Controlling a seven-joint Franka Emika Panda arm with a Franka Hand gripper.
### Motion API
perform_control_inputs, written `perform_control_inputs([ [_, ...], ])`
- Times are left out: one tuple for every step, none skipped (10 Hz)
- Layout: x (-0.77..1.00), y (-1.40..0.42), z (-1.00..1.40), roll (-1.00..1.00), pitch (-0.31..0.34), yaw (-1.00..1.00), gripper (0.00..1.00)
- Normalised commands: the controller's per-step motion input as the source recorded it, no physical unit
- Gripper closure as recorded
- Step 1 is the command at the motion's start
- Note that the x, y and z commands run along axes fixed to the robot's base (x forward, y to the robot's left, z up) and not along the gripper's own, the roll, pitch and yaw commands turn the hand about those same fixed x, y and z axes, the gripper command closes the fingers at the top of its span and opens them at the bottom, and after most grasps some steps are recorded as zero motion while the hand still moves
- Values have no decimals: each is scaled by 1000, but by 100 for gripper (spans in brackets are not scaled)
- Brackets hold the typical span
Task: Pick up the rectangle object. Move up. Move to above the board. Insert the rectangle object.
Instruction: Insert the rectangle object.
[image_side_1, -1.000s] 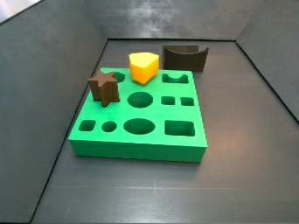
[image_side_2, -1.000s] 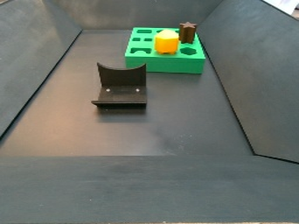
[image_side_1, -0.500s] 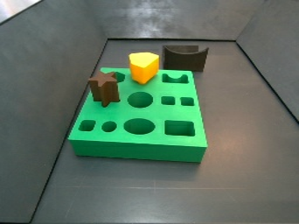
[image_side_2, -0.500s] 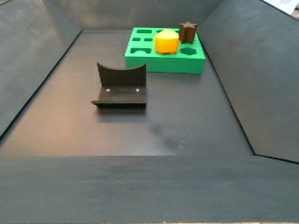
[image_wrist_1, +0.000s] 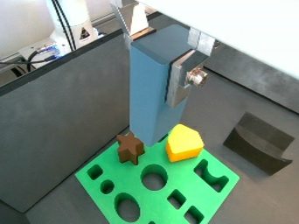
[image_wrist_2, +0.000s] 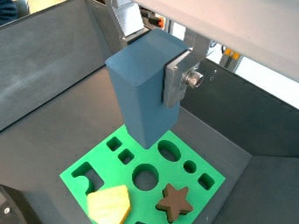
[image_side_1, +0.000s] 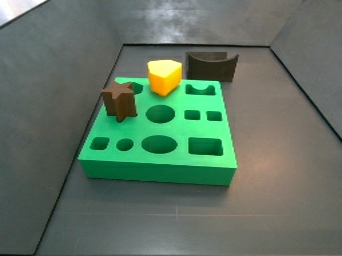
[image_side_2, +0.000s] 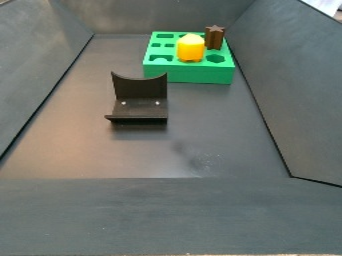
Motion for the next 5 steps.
perform_control_inputs([
  [37,-26,0,0,0,-163,100],
  [0,0,-23,-3,-9,-511,100],
  [0,0,-66,-14,-37,-909,100],
  [0,0,-100,-19,-56,-1000,100],
  [0,0,-114,-19,-53,-1000,100],
])
